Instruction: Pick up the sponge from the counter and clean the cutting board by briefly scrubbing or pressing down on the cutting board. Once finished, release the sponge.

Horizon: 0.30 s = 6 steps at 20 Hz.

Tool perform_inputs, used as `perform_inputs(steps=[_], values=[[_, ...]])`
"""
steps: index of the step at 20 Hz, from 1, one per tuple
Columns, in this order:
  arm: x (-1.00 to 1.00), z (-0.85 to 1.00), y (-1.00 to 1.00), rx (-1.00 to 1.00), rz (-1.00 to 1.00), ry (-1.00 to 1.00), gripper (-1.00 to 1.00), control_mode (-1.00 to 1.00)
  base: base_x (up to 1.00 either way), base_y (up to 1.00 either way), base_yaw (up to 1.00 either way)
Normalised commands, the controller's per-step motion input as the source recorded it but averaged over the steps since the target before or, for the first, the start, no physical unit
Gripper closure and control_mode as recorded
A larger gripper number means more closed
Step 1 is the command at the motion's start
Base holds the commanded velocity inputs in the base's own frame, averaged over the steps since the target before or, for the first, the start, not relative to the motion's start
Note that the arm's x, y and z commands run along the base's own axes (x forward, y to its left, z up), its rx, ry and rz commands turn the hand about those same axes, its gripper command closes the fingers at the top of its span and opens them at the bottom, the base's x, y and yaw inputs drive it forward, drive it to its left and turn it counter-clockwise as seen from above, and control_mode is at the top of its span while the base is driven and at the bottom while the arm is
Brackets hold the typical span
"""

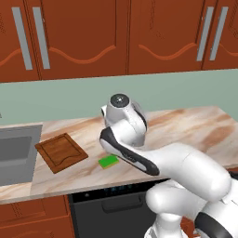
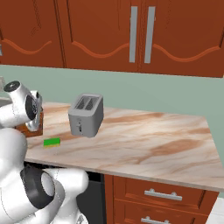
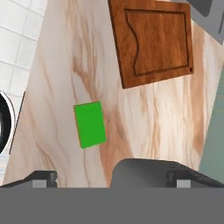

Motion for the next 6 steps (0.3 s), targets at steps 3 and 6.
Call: perform_inputs(steps=[3, 6], values=[[-0.73, 0.35, 0.01, 0.17, -0.37, -0.10, -1.00, -1.00, 0.00, 0.00, 0.00], [-0.65, 0.40, 0.00, 0.20, -0.42, -0.07, -1.00, -1.00, 0.00, 0.00, 0.00]])
